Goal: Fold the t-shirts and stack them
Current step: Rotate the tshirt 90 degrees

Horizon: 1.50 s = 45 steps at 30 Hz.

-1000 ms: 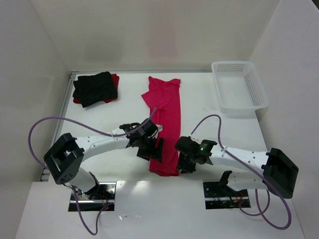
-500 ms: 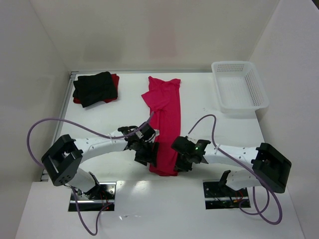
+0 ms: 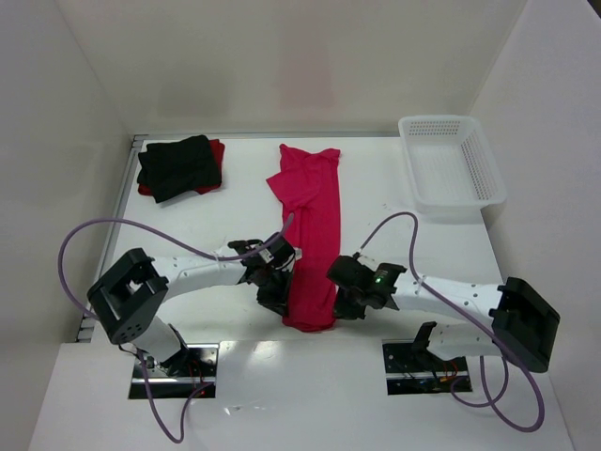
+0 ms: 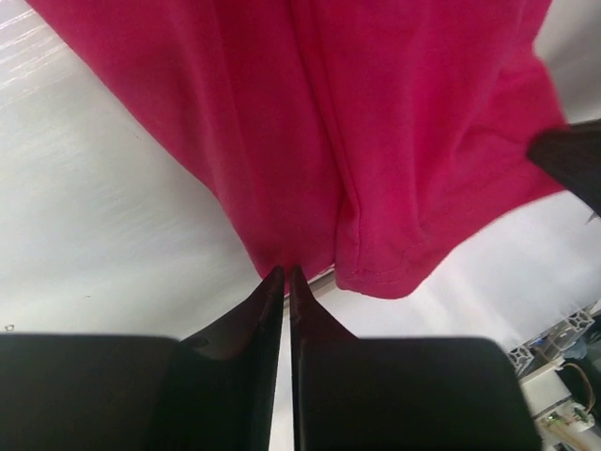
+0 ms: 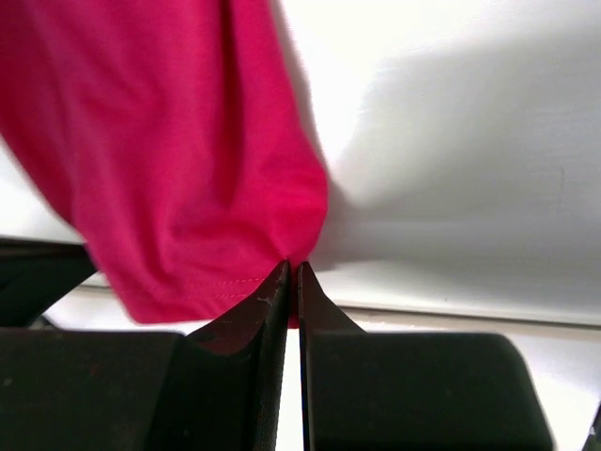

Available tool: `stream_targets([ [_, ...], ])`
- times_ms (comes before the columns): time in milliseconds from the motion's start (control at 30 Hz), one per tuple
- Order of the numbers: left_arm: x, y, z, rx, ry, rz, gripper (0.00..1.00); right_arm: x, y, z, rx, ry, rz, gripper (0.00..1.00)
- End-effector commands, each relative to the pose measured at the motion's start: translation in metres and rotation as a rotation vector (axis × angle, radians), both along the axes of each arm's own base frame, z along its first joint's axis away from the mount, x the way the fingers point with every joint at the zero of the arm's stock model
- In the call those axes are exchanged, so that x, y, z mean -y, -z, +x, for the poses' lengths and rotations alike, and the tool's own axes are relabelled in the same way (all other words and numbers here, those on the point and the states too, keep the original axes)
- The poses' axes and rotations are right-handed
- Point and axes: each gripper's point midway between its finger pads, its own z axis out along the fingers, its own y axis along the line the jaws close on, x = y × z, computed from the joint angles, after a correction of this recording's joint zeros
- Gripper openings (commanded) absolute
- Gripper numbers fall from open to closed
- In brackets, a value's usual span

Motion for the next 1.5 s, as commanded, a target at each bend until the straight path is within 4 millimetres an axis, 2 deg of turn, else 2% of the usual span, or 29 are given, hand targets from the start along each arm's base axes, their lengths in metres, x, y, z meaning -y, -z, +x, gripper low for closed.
stream_targets([
  [0, 0.001, 0.005, -0.002, -0.015, 0.000, 0.002, 0.12, 0.007, -0.010, 0.006, 0.038, 0.056, -0.001, 0.10],
  [33, 0.001, 0.005, -0.002, -0.015, 0.000, 0.002, 0.07, 0.007, -0.010, 0.006, 0.038, 0.056, -0.001, 0.10],
  [67, 0.001, 0.005, -0.002, -0.015, 0.000, 0.002, 0.07, 0.007, -0.010, 0.006, 0.038, 0.056, -0.001, 0.09],
  [133, -0.005, 0.009, -0.003, -0.015, -0.016, 0.031, 0.00, 0.009, -0.010, 0.004, 0.033, 0.056, -0.008, 0.09],
  [400, -0.024, -0.003, -0.003, 0.019, -0.086, 0.088, 0.00, 0.023, -0.005, -0.002, 0.013, 0.058, -0.059, 0.09],
  [467, -0.032, 0.002, -0.011, 0.000, -0.093, 0.108, 0.00, 0.021, -0.011, -0.001, 0.028, 0.058, -0.034, 0.09],
  [567, -0.027, 0.000, -0.012, -0.008, -0.087, 0.083, 0.00, 0.025, -0.010, -0.006, 0.018, 0.064, -0.027, 0.09],
  [600, -0.025, -0.002, -0.016, -0.024, -0.062, 0.065, 0.12, 0.023, -0.010, -0.005, 0.023, 0.064, -0.019, 0.09],
  [733, -0.007, -0.016, -0.009, -0.005, -0.023, -0.022, 0.40, 0.021, -0.007, -0.006, 0.016, 0.060, -0.011, 0.09],
  [967, 0.007, -0.014, -0.010, -0.005, 0.038, -0.101, 0.58, 0.016, -0.005, -0.005, 0.014, 0.049, -0.004, 0.09],
  [1067, 0.007, -0.002, -0.013, -0.033, 0.042, -0.089, 0.58, 0.016, -0.005, -0.005, 0.014, 0.049, -0.004, 0.09],
  [1267, 0.011, 0.006, -0.015, -0.058, 0.061, -0.097, 0.56, 0.016, -0.005, -0.005, 0.014, 0.049, -0.004, 0.09],
  [1367, 0.007, 0.014, -0.017, -0.073, 0.037, -0.073, 0.45, 0.018, -0.005, -0.006, 0.012, 0.057, 0.000, 0.09],
  [1433, 0.006, 0.016, -0.017, -0.072, 0.023, -0.067, 0.31, 0.019, -0.004, -0.007, 0.013, 0.057, 0.001, 0.09],
  [1467, 0.008, 0.016, -0.015, -0.070, 0.015, -0.073, 0.27, 0.019, -0.004, -0.007, 0.013, 0.057, 0.001, 0.09],
])
